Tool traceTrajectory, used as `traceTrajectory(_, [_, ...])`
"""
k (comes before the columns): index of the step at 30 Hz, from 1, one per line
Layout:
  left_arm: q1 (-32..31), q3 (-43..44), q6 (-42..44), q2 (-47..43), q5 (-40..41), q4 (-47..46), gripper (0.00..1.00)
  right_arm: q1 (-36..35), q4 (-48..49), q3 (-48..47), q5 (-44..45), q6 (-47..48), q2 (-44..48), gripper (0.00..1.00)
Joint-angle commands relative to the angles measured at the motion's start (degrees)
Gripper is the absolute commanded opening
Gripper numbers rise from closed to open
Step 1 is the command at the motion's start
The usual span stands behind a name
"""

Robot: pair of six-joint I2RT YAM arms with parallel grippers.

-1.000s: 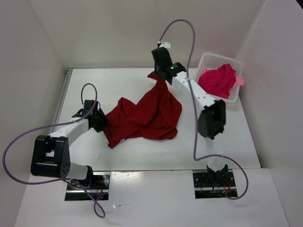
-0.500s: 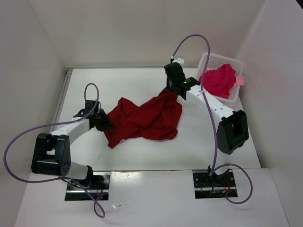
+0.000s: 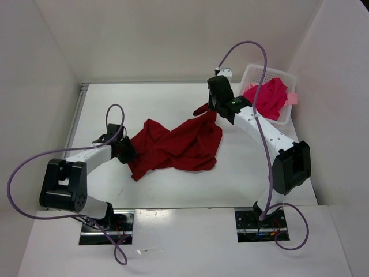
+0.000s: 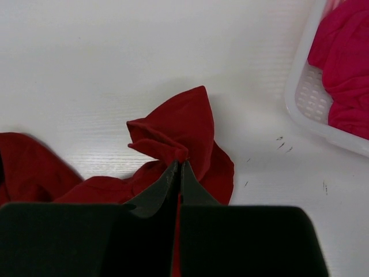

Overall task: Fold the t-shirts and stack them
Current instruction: Flatten out the tshirt

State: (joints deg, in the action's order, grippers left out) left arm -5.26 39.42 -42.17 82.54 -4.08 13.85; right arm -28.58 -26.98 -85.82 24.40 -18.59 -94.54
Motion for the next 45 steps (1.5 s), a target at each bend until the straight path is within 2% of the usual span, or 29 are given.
traceTrajectory(1, [-0.37, -0.65, -0.01, 0.52, 0.03, -1.19, 0.43, 0.28, 2.37, 0.57, 0.56, -0.48, 3.22, 0.02])
traceTrajectory(5, [-0.9, -0.66, -0.01, -0.19, 0.03, -1.72, 0.36, 0.28, 2.37, 1.79, 0.56, -0.48, 3.22, 0.02])
traceTrajectory(12, [-0.9, 0.21, -0.01, -2.38, -0.49, -0.93, 0.15, 0.28, 2.9, 2.41, 0.56, -0.48, 4.37, 0.03])
traceTrajectory(20, [-0.9, 4.7, -0.54, -9.4, -4.8, 5.65, 0.11, 0.28, 0.27, 1.89, -0.58, 0.04, 8.84, 0.03])
traceTrajectory(26, [-0.9, 4.71, -0.54, -10.21, -8.93, 6.9, 0.13, 0.28, -1.67, 1.36, -2.17, 0.04, 11.83, 0.03])
traceTrajectory(28, [-0.9, 3.65, -0.54, -9.68, -8.93, 6.19, 0.18, 0.28, -1.67, 1.36, -2.69, 0.04, 12.36, 0.03])
traceTrajectory(29, [-0.9, 3.65, -0.54, -9.16, -8.93, 5.41, 0.27, 0.28, -1.67, 1.36, -2.69, 0.04, 12.36, 0.03])
traceTrajectory(32, [-0.9, 2.33, -0.54, -7.93, -8.93, 4.09, 0.39, 0.28, -1.67, 1.97, -2.69, 0.04, 12.36, 0.03])
traceTrajectory(35, [-0.9, 2.33, 0.07, -5.21, -8.32, 2.95, 0.45, 0.28, -1.67, 2.5, -3.22, 0.04, 12.89, 0.03])
traceTrajectory(39, [-0.9, 2.94, 0.6, -3.44, -7.0, 1.45, 0.45, 0.28, -1.67, 3.12, -3.22, 0.04, 12.89, 0.03])
traceTrajectory(45, [-0.9, 5.31, 0.6, -2.83, -5.95, 0.92, 0.29, 0.28, -1.14, 3.64, -3.75, 0.57, 13.42, 0.03])
